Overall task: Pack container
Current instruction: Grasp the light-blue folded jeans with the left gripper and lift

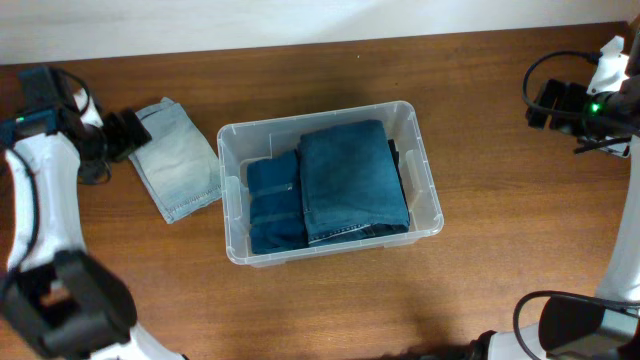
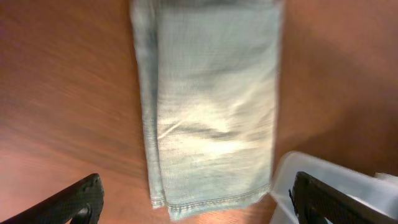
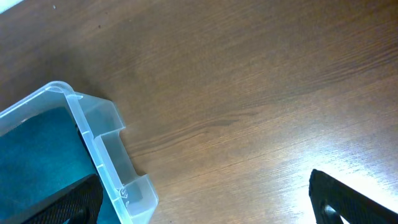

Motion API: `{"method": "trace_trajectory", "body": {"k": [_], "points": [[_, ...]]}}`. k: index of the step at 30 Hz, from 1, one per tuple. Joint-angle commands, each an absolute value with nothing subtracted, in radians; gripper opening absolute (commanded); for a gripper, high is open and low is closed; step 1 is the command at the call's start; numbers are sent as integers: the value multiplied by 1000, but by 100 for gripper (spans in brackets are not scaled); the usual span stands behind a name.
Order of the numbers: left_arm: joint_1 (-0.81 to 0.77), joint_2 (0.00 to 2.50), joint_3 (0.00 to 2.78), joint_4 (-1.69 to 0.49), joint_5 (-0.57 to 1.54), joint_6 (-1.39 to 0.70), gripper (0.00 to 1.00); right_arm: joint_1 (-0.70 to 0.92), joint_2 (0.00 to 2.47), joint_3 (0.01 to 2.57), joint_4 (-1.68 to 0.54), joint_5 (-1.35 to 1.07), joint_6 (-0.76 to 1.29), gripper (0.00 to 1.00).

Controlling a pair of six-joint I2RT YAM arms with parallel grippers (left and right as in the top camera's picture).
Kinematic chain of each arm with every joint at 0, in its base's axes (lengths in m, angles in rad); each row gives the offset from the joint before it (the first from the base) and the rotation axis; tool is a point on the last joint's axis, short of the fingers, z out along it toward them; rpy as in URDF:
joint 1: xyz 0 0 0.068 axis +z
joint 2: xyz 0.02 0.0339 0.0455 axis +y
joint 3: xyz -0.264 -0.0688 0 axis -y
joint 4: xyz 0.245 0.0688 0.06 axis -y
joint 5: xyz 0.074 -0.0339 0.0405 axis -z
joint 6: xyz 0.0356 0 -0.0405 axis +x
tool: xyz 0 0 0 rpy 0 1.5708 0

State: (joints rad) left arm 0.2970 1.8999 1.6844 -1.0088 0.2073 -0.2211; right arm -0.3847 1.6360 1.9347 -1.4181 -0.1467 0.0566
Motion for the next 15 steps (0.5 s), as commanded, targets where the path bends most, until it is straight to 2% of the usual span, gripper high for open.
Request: {"method": "trace_trajectory", "body": {"k": [1,6,15], "points": [[315,2033,1670,-992,381,-94,97,-387,1615,1953,-1422,-147,68,99],[319,2162,1670,-951,419,-62,97,-387,1615,1953,-1426,-146,67,99],[319,2213,1668,-931,344,-67,98,-387,1615,1953,-1426,-146,67,99]]}}
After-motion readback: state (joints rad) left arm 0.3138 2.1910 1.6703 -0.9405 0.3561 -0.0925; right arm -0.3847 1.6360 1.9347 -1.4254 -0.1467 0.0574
